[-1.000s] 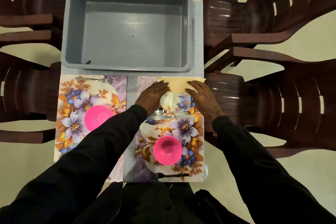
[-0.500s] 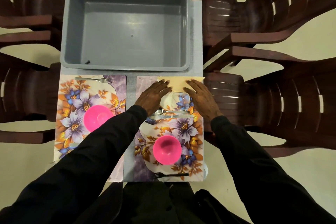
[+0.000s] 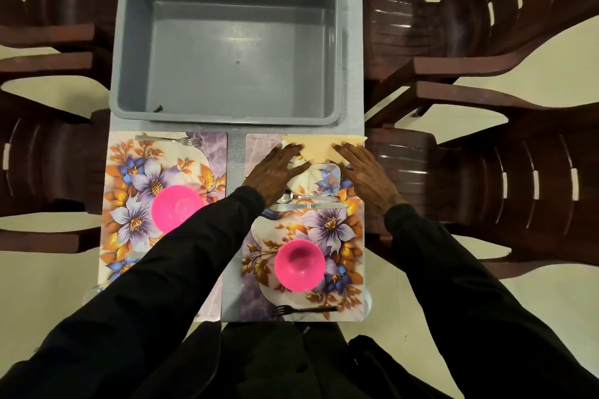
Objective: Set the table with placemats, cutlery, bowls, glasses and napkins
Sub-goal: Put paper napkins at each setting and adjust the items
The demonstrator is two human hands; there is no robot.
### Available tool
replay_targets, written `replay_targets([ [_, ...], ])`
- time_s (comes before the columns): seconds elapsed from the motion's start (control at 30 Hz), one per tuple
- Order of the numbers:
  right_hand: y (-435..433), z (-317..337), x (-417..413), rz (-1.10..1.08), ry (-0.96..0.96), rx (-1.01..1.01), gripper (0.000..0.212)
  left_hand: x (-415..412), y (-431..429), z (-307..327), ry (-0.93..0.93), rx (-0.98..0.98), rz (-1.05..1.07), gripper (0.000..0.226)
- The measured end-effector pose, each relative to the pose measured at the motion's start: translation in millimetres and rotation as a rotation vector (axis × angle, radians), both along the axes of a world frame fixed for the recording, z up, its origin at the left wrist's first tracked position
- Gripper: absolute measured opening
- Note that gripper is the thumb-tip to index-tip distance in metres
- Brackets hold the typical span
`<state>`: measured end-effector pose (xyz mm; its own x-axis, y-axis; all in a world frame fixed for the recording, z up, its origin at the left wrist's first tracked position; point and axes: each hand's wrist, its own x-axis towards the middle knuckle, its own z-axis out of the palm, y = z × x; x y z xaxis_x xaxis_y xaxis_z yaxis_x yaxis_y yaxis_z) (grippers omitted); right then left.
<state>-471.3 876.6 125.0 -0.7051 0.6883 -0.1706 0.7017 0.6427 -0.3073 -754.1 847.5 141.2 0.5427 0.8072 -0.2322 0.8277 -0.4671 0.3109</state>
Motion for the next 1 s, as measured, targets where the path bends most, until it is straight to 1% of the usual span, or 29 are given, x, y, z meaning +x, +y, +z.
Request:
replay_targets([
  [0.13, -1.2, 3.3, 0.0, -0.004, 0.030, 0.002, 0.061, 1.8, -0.1, 1.9, -0.014, -0.020, 0.017, 0.090],
  [0.2, -1.7, 1.5, -0.1, -0.039, 0.060, 0.005, 0.052, 2.6, -0.4, 3.5, -0.043, -0.027, 0.046, 0.086],
  [0.23, -1.4, -0.1, -0.1, -0.064, 0.086, 0.016, 0.052, 2.7, -0.2, 4.1, -0.056, -0.023, 0.059, 0.084],
  [0.33, -2.1, -5.7, -0.7, -0.118, 0.152, 0.067, 0.064, 1.0, 0.5, 5.2, -0.096, -0.012, 0.068, 0.080],
  [0.43, -4.3, -10.1, 0.4, -0.117, 0.153, 0.076, 0.064, -2.4, 1.7, 4.3, -0.108, 0.004, 0.067, 0.081],
  [0.63, -7.4, -17.0, -2.5, -0.140, 0.094, 0.030, 0.062, -4.1, 0.8, 1.3, -0.093, 0.001, 0.073, 0.083],
  [0.8, -8.3, -14.4, -0.7, -0.151, 0.138, 0.057, 0.062, -7.0, -1.0, -1.2, -0.102, -0.019, 0.070, 0.086],
  [0.87, -10.1, -10.8, 0.7, -0.219, 0.175, 0.088, 0.059, -10.5, -2.7, 0.7, -0.111, -0.015, 0.084, 0.087],
  [0.97, -21.4, -3.7, 2.5, -0.413, 0.253, 0.102, 0.049, -16.1, -10.0, 9.2, -0.147, 0.011, 0.128, 0.082],
  [1.0, -26.8, -0.8, 1.4, -0.446, 0.269, 0.105, 0.045, -17.8, -13.5, 12.2, -0.147, 0.026, 0.151, 0.083],
])
